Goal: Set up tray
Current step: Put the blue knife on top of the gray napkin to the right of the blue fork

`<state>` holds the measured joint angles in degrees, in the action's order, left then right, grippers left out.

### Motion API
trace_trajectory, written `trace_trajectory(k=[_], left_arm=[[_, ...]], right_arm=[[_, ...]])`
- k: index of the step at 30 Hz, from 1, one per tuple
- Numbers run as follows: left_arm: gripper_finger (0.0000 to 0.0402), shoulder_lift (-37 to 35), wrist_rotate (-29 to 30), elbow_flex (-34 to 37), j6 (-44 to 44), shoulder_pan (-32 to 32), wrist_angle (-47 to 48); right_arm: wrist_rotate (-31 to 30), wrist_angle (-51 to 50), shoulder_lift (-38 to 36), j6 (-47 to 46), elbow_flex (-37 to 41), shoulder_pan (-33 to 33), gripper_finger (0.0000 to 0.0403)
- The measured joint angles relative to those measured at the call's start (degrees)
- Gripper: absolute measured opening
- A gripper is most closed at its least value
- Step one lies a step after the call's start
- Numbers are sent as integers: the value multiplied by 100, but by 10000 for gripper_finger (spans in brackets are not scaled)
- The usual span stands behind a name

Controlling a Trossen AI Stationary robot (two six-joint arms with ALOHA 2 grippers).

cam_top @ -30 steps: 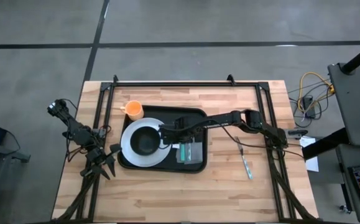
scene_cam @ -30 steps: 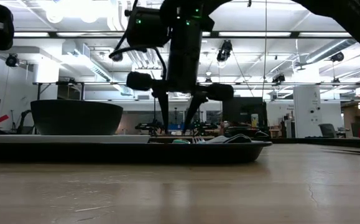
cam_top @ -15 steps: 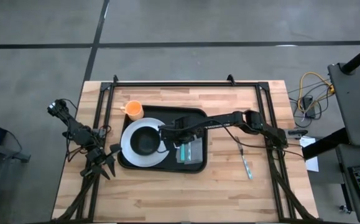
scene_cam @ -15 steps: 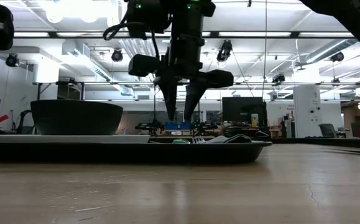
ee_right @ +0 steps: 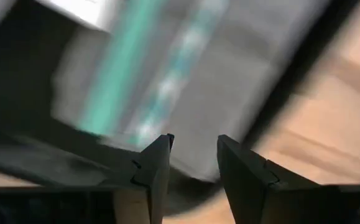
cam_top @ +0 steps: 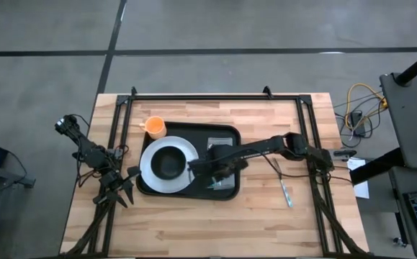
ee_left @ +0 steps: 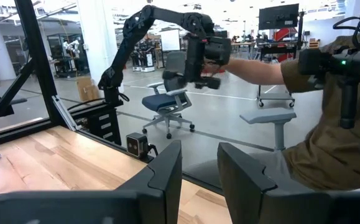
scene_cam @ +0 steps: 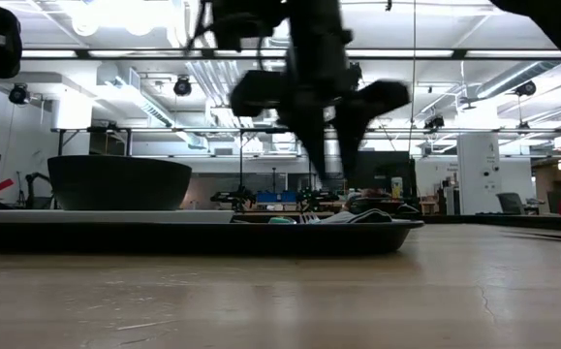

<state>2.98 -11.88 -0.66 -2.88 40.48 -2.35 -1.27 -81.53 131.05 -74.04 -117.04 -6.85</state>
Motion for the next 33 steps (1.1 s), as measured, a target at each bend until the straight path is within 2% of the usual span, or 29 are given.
trace_trajectory(k=[5, 9, 12, 15, 18, 26, 33], left_arm=[[85, 0, 0, -1, -1, -1, 0], [85, -2, 0, -1, -1, 0, 0], [85, 0, -1, 0, -1, 1, 0], [85, 0, 0, 0, -1, 0, 0], [85, 0, 0, 0, -1, 0, 0], [85, -2, -2, -1, -1, 0, 0], [85, 0, 0, -1, 0, -2, 0]], right_arm=[[-639, -434, -661, -240, 636, -103, 116], [-739, -217, -1829, -878, 2079, -196, 118], [-801, 1090, -2993, -1185, 3610, -275, 121], [-483, 3154, -3903, -1330, 5028, -404, 125], [-397, 3782, -4436, -1663, 5961, -578, 128], [-125, 3679, -5154, -2458, 7125, -1272, 125], [-158, 3291, -5673, -2990, 7422, -1885, 116]])
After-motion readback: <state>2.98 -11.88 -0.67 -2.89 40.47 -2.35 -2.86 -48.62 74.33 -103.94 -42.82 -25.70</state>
